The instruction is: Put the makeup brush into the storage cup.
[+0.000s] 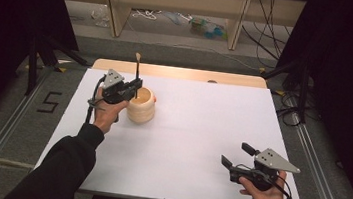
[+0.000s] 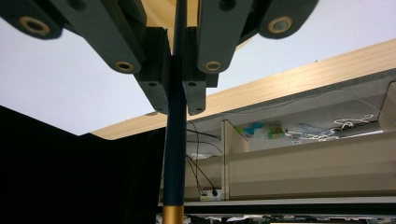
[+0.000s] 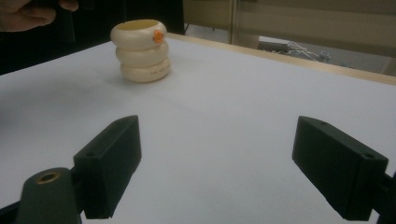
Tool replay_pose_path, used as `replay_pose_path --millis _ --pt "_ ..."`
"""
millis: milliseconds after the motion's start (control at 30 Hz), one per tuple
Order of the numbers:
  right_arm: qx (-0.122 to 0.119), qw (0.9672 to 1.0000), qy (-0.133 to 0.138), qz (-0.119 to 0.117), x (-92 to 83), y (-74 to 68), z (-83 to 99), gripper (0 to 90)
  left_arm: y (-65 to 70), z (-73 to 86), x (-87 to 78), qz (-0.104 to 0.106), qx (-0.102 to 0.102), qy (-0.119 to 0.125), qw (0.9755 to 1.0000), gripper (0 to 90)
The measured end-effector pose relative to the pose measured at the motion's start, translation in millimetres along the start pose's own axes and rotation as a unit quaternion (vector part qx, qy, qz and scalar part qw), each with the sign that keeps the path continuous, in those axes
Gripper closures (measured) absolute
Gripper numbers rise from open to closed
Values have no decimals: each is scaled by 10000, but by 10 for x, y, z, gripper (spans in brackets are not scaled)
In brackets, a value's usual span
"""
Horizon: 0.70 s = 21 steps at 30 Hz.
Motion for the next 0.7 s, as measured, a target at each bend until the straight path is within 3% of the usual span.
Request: replay_pose_path --millis 700 --pt "47 10000 -19 -33 -1 -8 -1 167 -70 225 76 -52 -120 -163 9998 834"
Point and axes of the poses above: each handheld gripper's, and its own axes: x roughly forward along the jaws, z roughly out of its underside, y roughly to its right, the point moved 7 cm from there along x, roughly forward along the jaws, and after that the axes turned 10 degrees about z, right-handed, at the moved point
